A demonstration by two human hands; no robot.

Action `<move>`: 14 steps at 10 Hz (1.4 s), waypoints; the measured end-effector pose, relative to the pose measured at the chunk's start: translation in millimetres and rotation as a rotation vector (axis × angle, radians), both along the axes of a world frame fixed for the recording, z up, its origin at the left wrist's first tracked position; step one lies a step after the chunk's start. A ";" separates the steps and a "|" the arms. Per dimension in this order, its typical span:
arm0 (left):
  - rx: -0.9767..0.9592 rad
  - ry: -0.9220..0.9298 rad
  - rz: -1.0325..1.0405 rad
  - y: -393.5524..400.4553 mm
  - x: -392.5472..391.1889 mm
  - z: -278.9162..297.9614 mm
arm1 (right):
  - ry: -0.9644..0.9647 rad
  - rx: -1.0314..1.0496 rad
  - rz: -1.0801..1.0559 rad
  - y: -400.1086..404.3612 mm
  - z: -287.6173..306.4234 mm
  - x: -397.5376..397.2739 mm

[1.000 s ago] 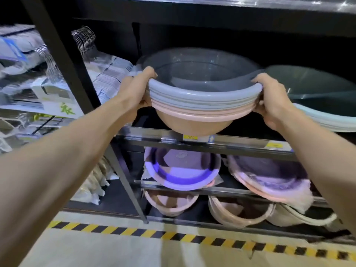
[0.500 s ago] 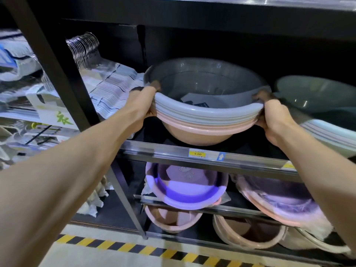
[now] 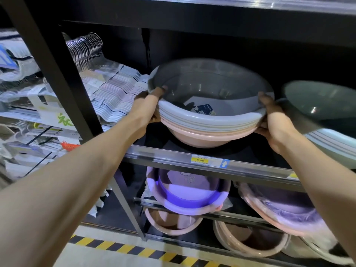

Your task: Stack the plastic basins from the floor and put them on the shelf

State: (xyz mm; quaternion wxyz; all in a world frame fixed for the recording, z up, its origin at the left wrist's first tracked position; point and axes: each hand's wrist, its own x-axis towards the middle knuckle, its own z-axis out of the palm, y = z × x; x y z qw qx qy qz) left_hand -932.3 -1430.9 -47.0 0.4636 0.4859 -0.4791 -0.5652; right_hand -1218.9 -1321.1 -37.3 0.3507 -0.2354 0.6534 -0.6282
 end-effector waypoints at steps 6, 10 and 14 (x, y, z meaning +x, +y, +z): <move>-0.415 -0.357 -0.050 104.2 -0.7 -19.9 | 0.518 0.111 0.189 75.4 -17.3 57.4; -0.359 -0.661 0.067 84.7 -16.3 -13.6 | 0.650 0.233 0.118 48.2 -17.0 55.2; -0.410 -0.771 0.054 98.4 -6.4 -2.9 | 0.681 0.253 0.123 63.2 -4.4 61.0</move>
